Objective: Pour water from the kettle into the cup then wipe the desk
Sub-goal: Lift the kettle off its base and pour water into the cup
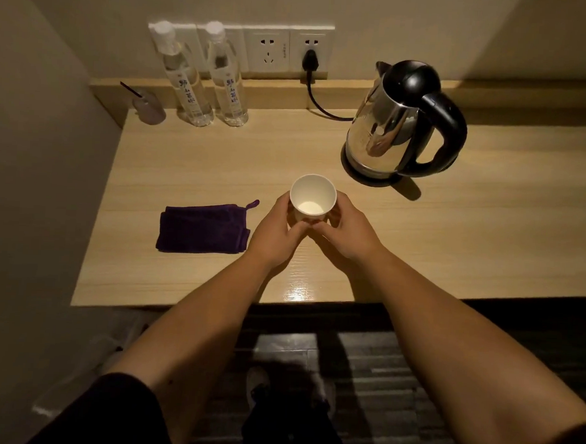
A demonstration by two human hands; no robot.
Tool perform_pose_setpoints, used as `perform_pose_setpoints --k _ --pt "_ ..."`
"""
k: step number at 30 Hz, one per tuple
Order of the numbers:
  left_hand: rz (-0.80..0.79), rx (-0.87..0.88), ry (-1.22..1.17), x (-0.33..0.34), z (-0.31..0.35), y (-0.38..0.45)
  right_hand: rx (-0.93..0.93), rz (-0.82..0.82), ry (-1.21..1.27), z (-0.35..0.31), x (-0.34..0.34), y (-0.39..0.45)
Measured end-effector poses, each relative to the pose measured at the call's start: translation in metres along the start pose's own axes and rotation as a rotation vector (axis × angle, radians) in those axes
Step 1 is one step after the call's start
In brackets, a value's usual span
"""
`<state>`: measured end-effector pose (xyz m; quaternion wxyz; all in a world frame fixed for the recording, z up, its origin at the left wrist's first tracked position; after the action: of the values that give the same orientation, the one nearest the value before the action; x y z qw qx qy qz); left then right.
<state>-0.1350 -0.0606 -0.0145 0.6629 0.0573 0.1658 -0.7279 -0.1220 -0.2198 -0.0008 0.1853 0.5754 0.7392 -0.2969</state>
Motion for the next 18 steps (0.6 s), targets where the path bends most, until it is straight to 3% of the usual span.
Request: perform_pose_setpoints --k 12,14,18 --pt "0.069 0.002 -0.023 0.006 0.003 -0.001 -0.006 0.011 -0.086 0.004 -0.013 -0.006" --pt "0.084 -0.016 -0.043 0.006 0.002 0.001 -0.028 0.158 -0.134 -0.003 -0.033 -0.01" --pt "0.075 -0.045 -0.111 0.008 0.001 0.005 -0.215 0.69 -0.267 -0.029 -0.11 -0.019"
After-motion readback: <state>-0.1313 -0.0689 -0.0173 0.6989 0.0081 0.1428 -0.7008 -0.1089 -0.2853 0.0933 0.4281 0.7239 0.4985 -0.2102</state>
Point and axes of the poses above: each hand's wrist, its own y-axis towards the middle knuckle, its own x-axis out of the palm, z = x × y, the point moved 4 cm from there along y, towards the middle knuckle, and after that the axes turned 10 degrees about -y, right-handed, at the moved point
